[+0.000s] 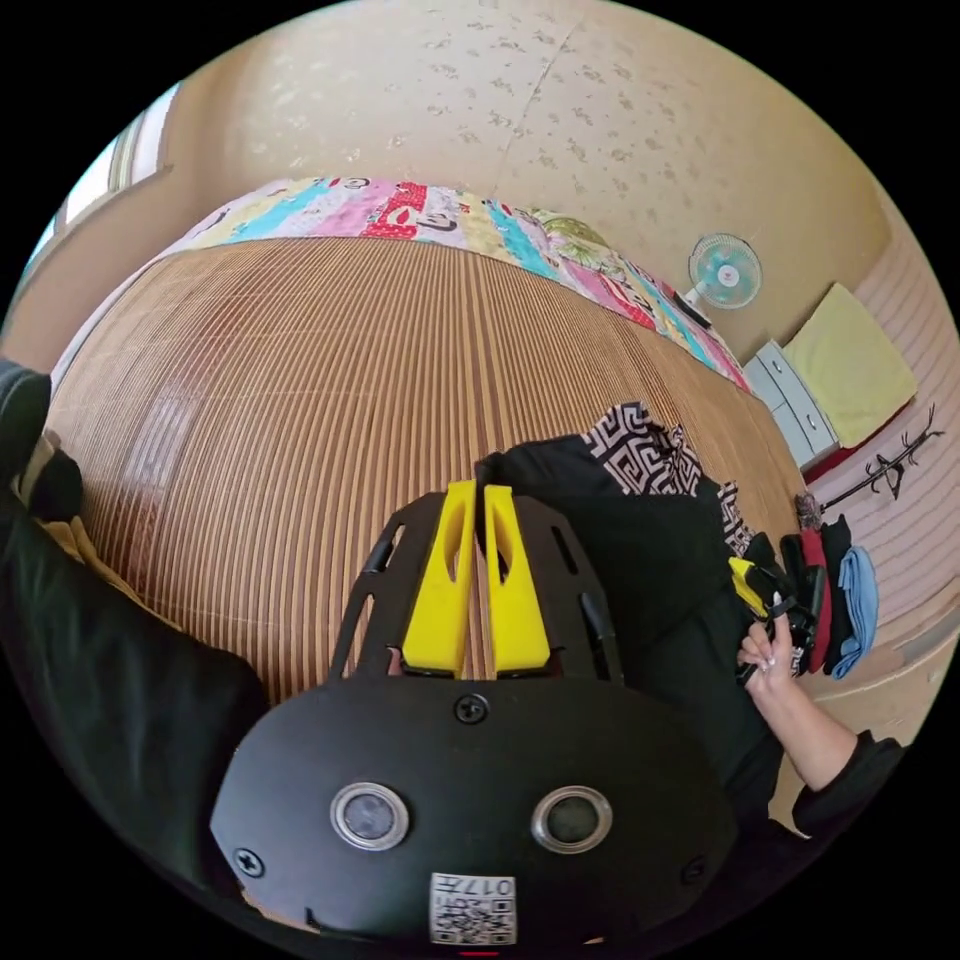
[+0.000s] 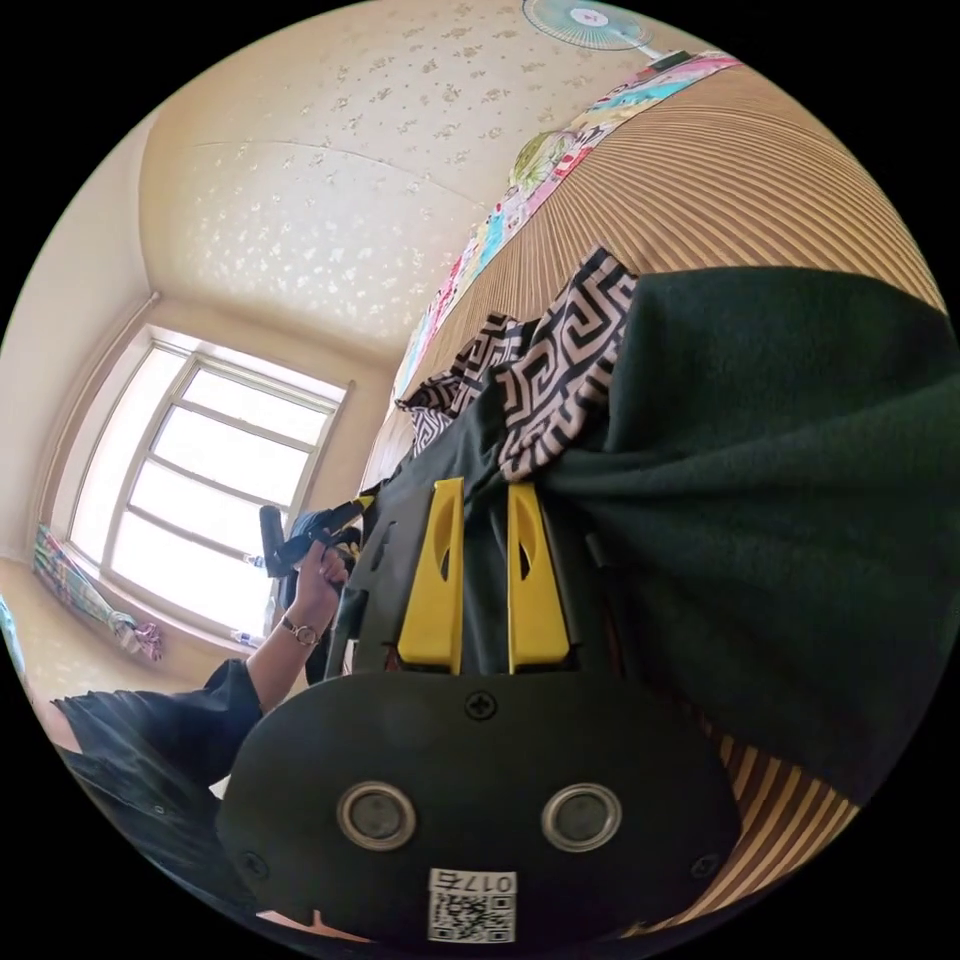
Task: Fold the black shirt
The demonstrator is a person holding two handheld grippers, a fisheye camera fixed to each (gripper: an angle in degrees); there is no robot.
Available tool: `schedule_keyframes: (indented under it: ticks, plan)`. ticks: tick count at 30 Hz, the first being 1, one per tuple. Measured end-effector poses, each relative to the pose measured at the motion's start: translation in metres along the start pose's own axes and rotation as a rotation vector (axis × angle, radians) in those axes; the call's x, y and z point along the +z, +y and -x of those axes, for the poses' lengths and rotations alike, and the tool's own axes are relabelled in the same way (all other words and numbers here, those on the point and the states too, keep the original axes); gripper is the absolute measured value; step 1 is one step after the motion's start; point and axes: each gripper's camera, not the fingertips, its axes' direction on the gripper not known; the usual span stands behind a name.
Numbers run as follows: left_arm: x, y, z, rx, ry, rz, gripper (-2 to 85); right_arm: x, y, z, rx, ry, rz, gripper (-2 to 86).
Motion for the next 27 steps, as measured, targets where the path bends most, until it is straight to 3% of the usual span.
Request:
schedule_keyframes:
  ticks: [2,7,11,13,18,23,27]
  plan:
    - [0.01,-0.001,0.017,-0.03,-0.024,0.04,-0.4,-0.001,0.001,0.004,-0.004,0.003,-0.003,6.8]
    - [0.008,0.005,0.046,-0.121,0.124,0.062,2.3,-0.005,0.002,0.012,-0.003,-0.006,-0.007,6.9]
    - [-0.024,0.04,0.037,-0.142,0.154,0.007,13.0,-0.007,0.001,0.021,-0.003,0.001,-0.007,6.9]
    - [-0.039,0.062,0.017,-0.097,0.147,-0.004,14.3,-0.008,0.0,0.025,-0.003,-0.001,-0.007,6.9]
    - [-0.041,0.122,-0.033,-0.03,0.041,0.133,8.2,-0.009,-0.006,0.038,0.004,0.003,-0.006,6.5]
    - [-0.047,0.126,-0.052,0.052,-0.059,0.144,4.8,-0.007,-0.014,0.053,0.008,0.027,0.003,5.6]
    - [-0.064,0.132,-0.03,-0.018,0.058,0.117,5.1,-0.006,-0.03,0.073,0.042,0.075,0.069,5.2]
